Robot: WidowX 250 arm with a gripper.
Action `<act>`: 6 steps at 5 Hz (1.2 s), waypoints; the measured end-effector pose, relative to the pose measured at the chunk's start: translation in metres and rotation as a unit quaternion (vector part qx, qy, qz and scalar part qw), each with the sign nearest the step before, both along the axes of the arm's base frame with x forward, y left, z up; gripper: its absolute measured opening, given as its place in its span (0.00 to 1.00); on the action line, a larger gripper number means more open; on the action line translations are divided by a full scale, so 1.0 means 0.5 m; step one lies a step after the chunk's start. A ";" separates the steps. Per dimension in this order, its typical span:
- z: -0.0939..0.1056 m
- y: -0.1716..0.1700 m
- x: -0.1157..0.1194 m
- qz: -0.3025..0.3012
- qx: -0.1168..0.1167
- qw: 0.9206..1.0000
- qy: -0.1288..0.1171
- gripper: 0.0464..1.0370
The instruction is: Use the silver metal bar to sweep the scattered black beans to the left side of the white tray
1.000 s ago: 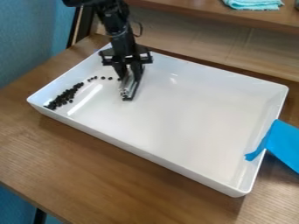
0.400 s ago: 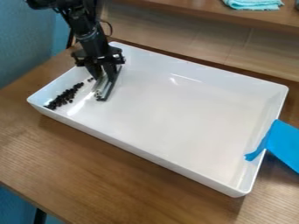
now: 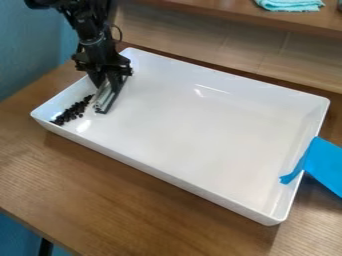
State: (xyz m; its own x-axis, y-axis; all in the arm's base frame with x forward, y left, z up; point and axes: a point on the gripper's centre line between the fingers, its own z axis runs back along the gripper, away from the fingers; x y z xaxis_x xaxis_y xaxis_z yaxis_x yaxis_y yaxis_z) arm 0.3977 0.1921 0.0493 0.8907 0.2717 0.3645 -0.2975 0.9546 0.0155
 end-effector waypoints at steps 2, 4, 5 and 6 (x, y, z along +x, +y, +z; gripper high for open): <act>0.036 -0.025 0.017 -0.001 0.003 1.000 0.026 0.33; 0.088 -0.151 -0.004 -0.033 -0.030 0.998 0.043 0.33; 0.098 -0.230 -0.015 -0.048 -0.034 0.997 0.045 0.33; 0.086 -0.304 -0.024 -0.064 -0.024 0.997 0.043 0.33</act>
